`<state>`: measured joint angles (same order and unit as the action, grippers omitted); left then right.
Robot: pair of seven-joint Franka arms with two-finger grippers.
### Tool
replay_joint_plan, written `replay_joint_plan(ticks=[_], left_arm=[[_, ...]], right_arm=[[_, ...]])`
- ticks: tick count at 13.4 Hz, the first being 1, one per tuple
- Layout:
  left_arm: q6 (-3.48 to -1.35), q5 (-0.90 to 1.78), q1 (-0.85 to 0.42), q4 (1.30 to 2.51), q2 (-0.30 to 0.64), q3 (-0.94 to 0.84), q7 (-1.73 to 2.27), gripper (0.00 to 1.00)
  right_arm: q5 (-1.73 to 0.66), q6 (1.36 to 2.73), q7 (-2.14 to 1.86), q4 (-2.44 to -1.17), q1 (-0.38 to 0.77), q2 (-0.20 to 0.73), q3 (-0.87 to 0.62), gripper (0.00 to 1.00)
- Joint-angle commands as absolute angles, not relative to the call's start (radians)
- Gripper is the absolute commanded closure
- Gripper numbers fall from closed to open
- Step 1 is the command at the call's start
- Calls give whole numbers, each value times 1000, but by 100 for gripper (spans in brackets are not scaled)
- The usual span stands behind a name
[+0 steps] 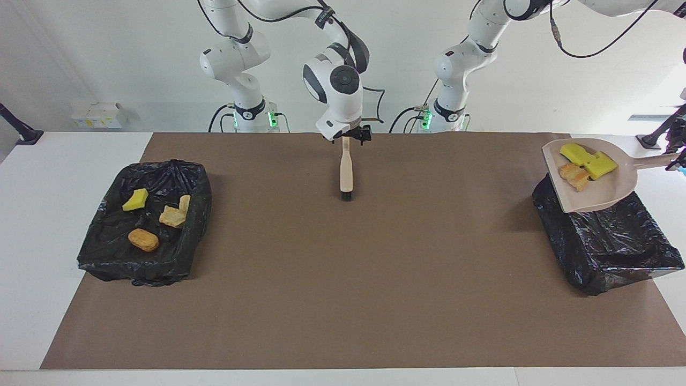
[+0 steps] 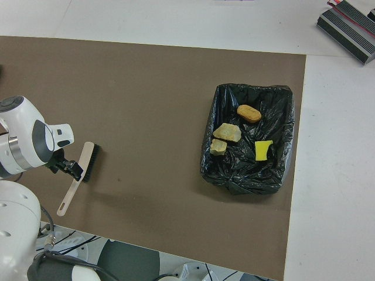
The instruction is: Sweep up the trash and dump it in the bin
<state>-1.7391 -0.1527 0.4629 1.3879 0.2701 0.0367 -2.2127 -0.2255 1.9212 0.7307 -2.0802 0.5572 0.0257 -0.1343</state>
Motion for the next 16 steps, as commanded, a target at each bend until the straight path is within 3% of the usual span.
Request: replay_joint_plan(ticks=[1,8,12,14,16], left_arm=[[-1807,-248,462,1356,296,25,-2192,100],[-1865,-741,315,1520,233,23,-1846,100],[-1841,-947,264,1531,221,23,-1734,100],[-1839,-992,253,1534,201,23,-1726,100],[-1839,-1058,250,1548,175,23,-1723,100]], right_arm=[[-148,1844,631,-1935,425,35,-141,0],[-37,1862,249,-1743,108,103,-140,0],[3,1824,163,-1726,55,-13,-101,0],[2,1740,56,-1732,20,-66,-75,0],[-18,1687,-32,-1736,29,-86,33,0]])
